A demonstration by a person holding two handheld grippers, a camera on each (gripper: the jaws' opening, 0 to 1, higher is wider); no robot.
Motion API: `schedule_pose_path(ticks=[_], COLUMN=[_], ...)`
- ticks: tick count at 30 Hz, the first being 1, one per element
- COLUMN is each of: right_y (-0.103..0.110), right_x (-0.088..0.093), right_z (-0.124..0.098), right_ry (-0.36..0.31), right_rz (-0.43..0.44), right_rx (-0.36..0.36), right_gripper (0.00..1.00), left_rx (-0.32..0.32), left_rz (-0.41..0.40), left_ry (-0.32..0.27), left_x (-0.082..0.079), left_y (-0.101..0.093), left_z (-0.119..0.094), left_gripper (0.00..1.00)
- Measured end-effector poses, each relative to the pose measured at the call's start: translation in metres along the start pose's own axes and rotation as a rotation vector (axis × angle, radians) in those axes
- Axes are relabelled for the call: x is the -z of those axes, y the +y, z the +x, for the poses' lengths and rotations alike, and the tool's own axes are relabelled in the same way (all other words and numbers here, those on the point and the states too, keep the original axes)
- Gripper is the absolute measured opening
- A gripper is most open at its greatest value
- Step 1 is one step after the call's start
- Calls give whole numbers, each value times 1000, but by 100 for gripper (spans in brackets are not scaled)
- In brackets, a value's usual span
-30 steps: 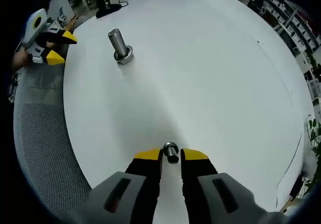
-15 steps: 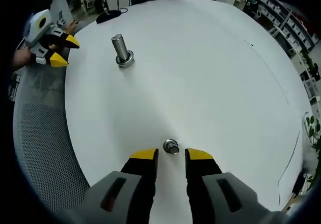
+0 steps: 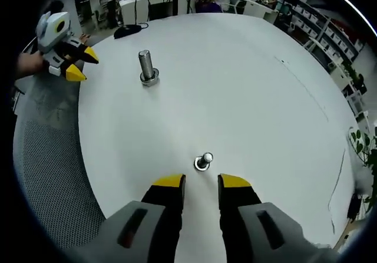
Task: Place the washer onto the threaded stud by aligning its center hole with the stud, sliding it down to the base, and recovering from edge contact or off-axis alignment until the washer reaches the visible bottom stop.
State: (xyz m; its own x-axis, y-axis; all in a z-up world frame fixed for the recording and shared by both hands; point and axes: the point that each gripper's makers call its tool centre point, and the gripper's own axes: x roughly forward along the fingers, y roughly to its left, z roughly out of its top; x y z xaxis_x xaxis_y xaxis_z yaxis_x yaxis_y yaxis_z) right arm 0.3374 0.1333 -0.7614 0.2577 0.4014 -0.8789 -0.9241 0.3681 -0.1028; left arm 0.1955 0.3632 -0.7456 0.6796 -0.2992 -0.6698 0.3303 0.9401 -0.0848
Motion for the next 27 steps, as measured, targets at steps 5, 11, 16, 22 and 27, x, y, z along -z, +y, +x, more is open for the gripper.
schedule_pose_path(ticks=[5, 11, 16, 22, 27], right_y=[4, 12, 20, 28, 33], right_x=[-4, -6, -12, -17, -20], right_z=[-10, -19, -29, -39, -47], right_ry=[-61, -128, -209, -292, -359], right_rz=[68, 91, 125, 151, 219], right_rx=[16, 42, 56, 83, 89], right_gripper=[25, 25, 25, 26, 29], left_rx=[-3, 0, 0, 0, 3], left_rz=[-2, 1, -5, -7, -16], left_ry=[6, 14, 15, 21, 24], left_x=[1, 2, 2, 3, 4], left_y=[1, 0, 0, 1, 1], left_z=[1, 2, 2, 3, 3], left_gripper=[29, 29, 29, 29, 29])
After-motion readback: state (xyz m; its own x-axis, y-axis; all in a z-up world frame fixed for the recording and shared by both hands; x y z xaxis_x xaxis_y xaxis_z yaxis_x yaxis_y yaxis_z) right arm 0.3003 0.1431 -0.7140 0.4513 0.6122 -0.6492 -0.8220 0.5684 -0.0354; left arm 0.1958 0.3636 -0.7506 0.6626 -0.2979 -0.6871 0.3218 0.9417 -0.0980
